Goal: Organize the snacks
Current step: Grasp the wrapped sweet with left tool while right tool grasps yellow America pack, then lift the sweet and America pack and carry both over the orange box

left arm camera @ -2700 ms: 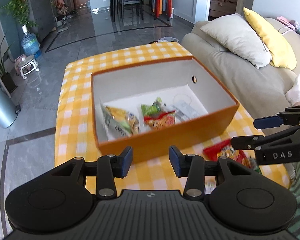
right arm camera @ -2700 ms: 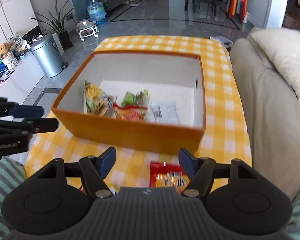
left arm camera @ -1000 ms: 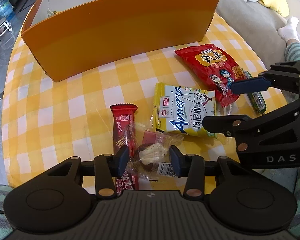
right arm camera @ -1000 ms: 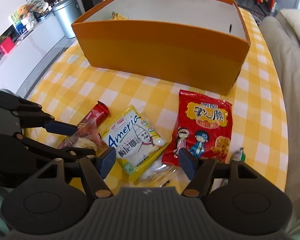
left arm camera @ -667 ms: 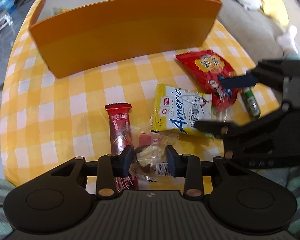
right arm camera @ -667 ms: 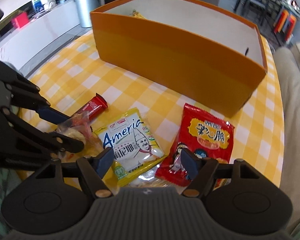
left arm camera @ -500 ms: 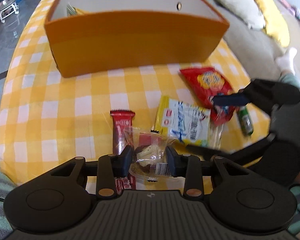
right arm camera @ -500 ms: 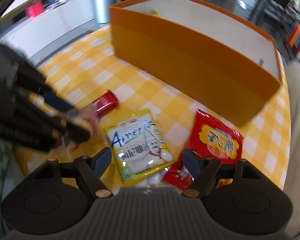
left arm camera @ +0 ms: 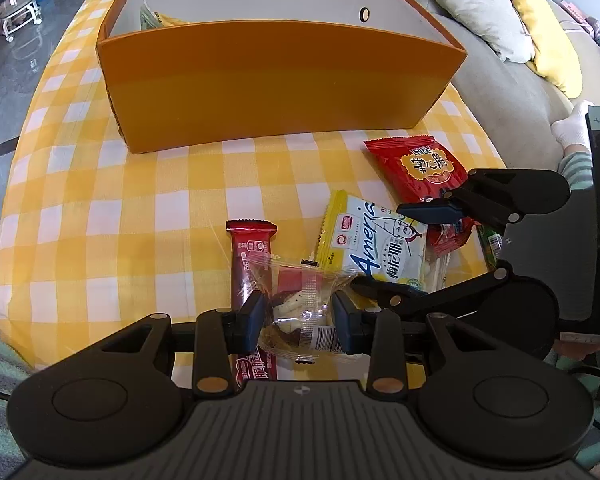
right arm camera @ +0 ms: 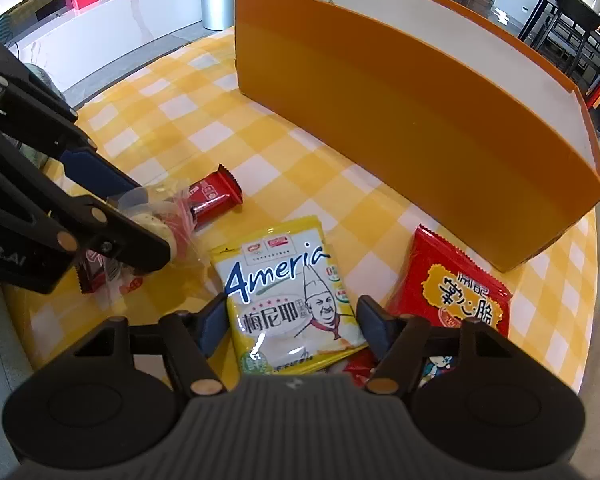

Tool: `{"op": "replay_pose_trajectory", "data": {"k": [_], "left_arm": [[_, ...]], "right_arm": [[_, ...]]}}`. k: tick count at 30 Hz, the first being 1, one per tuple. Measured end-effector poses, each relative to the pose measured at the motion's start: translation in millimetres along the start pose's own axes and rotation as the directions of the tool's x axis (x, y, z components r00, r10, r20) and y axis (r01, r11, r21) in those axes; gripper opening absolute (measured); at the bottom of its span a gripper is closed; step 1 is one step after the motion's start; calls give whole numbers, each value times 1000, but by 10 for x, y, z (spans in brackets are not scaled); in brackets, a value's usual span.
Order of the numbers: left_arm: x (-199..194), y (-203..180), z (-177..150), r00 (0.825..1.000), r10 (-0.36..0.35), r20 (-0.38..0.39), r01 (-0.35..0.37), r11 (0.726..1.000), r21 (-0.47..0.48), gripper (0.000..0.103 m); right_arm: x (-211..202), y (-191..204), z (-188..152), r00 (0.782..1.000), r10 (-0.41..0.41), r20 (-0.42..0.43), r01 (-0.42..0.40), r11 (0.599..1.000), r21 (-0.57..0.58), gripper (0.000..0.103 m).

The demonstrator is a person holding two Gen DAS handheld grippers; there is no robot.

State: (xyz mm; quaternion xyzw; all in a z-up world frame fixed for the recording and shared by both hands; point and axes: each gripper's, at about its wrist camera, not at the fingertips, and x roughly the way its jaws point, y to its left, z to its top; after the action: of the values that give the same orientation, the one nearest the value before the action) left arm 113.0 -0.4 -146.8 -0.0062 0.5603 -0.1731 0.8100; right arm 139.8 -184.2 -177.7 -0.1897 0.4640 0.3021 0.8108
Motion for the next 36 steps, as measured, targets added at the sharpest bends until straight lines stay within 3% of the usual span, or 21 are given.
{"op": "replay_pose_trajectory", "data": {"k": [17,24,27,32,36], "left_arm": [[-144,-10,7,998,-2,60,2,1000,-9,41],[-243,-12,35,996,13,91,-11,1000,-22,41],[-274,-27,37,995,15,99,-13,1000,-22,41],[-319,-53,55,994,18,110,-16,1000,-15,41],[-316,-99,106,993,21,114,-21,1000,2,41]], "right_arm": [[-252,-65,29,1000,-5,24,2,988,155,57],[-490,-177,46,998,3,55,-18,959,281,57],[-527,-270,39,997,47,61,-66,932,357,57],[-559,-485,-27,983,153,106,-186,844,504,57],[-586,-591,-37,976,175,134,-220,792,569,57]]}}
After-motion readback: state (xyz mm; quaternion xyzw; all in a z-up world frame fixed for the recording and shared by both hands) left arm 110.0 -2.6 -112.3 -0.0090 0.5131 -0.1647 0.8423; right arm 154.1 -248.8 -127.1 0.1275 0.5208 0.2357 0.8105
